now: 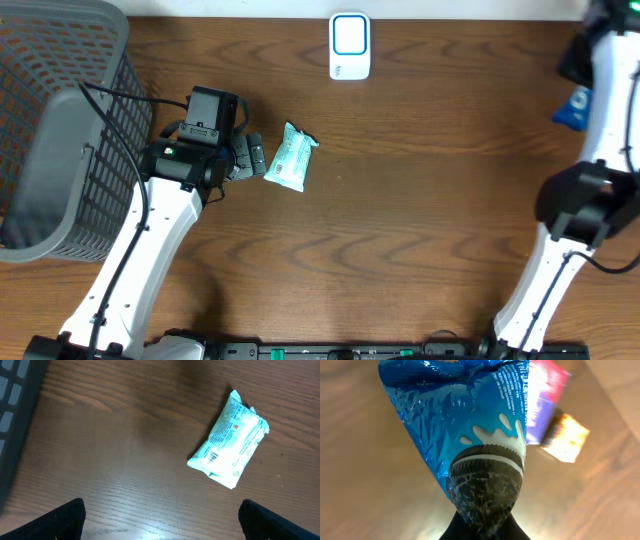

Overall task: Scan the item barcode
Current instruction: 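Carry the blue snack to the right edge and release it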

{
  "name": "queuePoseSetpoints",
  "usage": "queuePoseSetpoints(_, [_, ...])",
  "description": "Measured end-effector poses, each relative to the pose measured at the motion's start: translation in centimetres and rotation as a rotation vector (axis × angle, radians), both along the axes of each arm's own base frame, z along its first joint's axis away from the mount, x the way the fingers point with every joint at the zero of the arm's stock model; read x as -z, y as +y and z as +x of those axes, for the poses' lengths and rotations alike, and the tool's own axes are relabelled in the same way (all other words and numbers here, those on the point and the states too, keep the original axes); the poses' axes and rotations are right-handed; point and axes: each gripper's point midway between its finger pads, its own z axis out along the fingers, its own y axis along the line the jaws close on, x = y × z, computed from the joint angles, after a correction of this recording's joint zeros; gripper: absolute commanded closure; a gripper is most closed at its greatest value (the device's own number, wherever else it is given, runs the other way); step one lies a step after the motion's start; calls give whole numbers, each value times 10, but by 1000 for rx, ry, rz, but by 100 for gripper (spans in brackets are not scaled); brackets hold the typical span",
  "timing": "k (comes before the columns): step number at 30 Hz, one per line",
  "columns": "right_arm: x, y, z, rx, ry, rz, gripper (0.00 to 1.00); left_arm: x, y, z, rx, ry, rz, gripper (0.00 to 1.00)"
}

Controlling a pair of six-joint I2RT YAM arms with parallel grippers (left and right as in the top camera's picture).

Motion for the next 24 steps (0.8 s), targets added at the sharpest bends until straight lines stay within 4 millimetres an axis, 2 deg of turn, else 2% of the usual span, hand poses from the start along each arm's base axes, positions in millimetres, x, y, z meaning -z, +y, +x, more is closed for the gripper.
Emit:
queuePoseSetpoints(5, [32,-58,-44,135,92,15,98,0,0,0,0,0,0,2])
queuePoseSetpoints(6, [35,-62,-48,146,101,18,92,0,0,0,0,0,0,2])
queuePoseSetpoints(7, [42,-70,-55,166,116,24,81,0,0,0,0,0,0,2])
queuePoseSetpoints(10, [55,-82,-70,200,148,36,33,0,0,0,0,0,0,2])
queuePoseSetpoints(12, [60,-87,-79,218,167,45,23,0,0,0,0,0,0,2])
queuePoseSetpoints(16, [64,-91,-89,238,183,66,19,0,0,0,0,0,0,2])
queuePoseSetpoints(19, [67,-86,-88,231,174,106,22,0,0,0,0,0,0,2])
queuePoseSetpoints(22, [72,-69,-77,192,137,200,25,0,0,0,0,0,0,2])
queuePoseSetpoints(24, [76,-49,-64,143,107,280,24,0,0,0,0,0,0,2])
